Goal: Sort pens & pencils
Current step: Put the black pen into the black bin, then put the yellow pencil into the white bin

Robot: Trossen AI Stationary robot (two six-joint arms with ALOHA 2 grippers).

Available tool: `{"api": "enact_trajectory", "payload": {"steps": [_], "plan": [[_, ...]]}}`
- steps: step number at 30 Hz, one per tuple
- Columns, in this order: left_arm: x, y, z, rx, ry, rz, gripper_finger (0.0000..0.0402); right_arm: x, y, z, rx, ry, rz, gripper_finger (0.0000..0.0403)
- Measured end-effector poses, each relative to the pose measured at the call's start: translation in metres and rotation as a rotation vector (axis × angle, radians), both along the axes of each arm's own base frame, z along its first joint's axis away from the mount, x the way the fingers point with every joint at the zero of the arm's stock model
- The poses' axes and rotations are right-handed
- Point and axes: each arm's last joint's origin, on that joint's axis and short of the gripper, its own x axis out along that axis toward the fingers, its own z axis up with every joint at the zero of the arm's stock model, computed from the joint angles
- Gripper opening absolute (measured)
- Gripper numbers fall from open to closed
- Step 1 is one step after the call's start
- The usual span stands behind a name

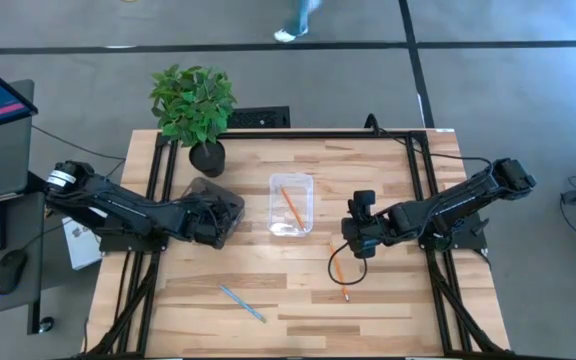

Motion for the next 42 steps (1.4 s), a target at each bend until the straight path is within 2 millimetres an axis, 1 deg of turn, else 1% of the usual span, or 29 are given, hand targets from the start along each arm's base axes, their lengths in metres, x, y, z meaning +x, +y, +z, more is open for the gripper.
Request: {"api": "enact_trajectory", "payload": {"steps": [2,5,7,10,13,16,19,21,24,28,30,34,37,42], "plan": [[0.000,0.000,0.000,0.002,0.008,-0.004,0.0069,0.000,0.000,0.000,-0.001,0.004,0.000,0.0249],[-0.002,-0.002,0.000,0.043,0.074,-0.099,0.0070,-0.003,-0.001,-0.001,-0.009,0.032,-0.008,0.0249],[-0.002,-0.004,0.002,0.100,0.112,-0.166,0.0070,-0.006,-0.002,0.000,-0.013,0.053,-0.013,0.0249],[-0.002,-0.010,0.011,0.224,0.161,-0.245,0.0070,-0.009,-0.003,0.001,-0.003,0.051,-0.047,0.0249],[-0.001,-0.016,0.028,0.318,0.211,-0.333,0.0071,-0.010,-0.003,0.001,0.016,0.033,-0.093,0.0249],[0.005,-0.025,0.052,0.393,0.262,-0.489,0.0071,-0.010,-0.003,0.001,0.060,0.001,-0.158,0.0249],[0.013,-0.036,0.076,0.469,0.309,-0.697,0.0071,-0.007,-0.003,-0.001,0.167,-0.001,-0.200,0.0249],[0.020,-0.043,0.089,0.517,0.319,-0.825,0.0071,-0.005,-0.002,-0.001,0.251,-0.003,-0.228,0.0249],[0.031,-0.051,0.105,0.618,0.278,-0.952,0.0071,-0.002,-0.001,0.000,0.354,-0.027,-0.262,0.0249],[0.042,-0.057,0.114,0.770,0.289,-1.122,0.0071,0.005,0.002,0.002,0.415,-0.098,-0.268,0.0249],[0.047,-0.056,0.116,0.811,0.300,-1.185,0.0071,0.008,0.002,0.003,0.436,-0.134,-0.276,0.0249],[0.052,-0.051,0.117,0.820,0.301,-1.286,0.0071,0.009,0.003,0.004,0.487,-0.173,-0.379,0.0249],[0.054,-0.048,0.117,0.777,0.268,-1.293,0.0071,0.006,0.004,0.003,0.519,-0.181,-0.467,0.0249],[0.055,-0.047,0.116,0.782,0.279,-1.335,0.0071,0.003,0.015,0.003,0.554,-0.191,-0.495,0.0249]]}}
